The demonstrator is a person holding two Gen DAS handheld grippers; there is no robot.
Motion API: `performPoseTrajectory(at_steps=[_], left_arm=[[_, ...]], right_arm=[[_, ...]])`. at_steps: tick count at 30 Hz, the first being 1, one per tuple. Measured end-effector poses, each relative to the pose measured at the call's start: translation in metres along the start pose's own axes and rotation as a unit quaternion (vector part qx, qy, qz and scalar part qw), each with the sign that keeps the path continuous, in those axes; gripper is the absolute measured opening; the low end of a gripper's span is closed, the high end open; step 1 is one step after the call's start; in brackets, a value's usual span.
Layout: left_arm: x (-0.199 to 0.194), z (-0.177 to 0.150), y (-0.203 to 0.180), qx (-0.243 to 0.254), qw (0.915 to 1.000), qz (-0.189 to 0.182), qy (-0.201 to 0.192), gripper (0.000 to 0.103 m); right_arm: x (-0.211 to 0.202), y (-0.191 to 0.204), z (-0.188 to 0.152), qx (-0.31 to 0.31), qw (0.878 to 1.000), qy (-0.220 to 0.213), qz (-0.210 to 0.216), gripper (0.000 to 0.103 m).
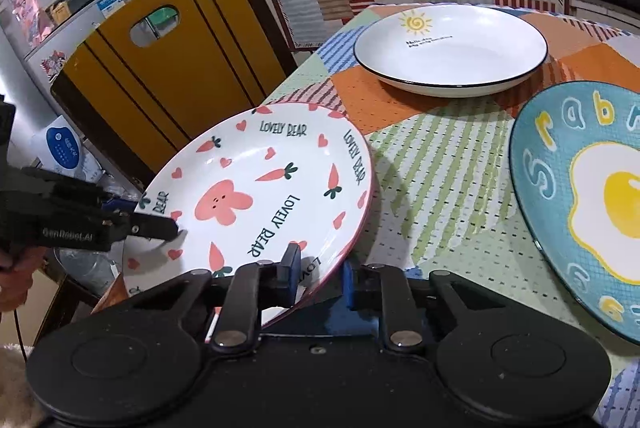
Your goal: Organize plates and bowls
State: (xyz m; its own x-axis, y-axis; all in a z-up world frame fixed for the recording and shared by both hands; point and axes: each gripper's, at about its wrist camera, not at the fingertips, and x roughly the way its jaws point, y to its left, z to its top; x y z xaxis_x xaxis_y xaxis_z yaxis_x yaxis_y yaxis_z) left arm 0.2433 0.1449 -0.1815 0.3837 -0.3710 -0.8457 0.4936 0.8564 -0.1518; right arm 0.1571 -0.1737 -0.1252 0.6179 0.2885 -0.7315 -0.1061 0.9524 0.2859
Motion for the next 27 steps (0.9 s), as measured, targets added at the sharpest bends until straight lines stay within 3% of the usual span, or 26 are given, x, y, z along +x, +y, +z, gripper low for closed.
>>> performPoseTrajectory(at_steps=[3, 6, 13, 27], left_arm=[[-0.012, 0.000, -0.003, -0.018, 0.9997, -0.018, -0.003, 0.028], [-0.026, 0.001, -0.019, -0.001, 0.9998, -0.009, -0.019, 0.029], [-0.050, 0.021, -0.061, 0.013, 0.9981, -0.026, -0.054, 0.029], [-0.014, 0.071, -0.152, 0.040, 0.9949, -0.076, -0.053, 0.029]], right_arm=[[-0.009, -0.004, 0.006, -0.019, 1.000, -0.002, 0.007, 0.025], [-0.019, -0.002, 0.011, -0.040, 0.999, -0.005, 0.018, 0.025], [-0.040, 0.008, 0.022, -0.048, 0.998, -0.020, 0.048, 0.025], [-0.022, -0.023, 0.006, -0.019, 0.999, -0.038, -0.016, 0.025]])
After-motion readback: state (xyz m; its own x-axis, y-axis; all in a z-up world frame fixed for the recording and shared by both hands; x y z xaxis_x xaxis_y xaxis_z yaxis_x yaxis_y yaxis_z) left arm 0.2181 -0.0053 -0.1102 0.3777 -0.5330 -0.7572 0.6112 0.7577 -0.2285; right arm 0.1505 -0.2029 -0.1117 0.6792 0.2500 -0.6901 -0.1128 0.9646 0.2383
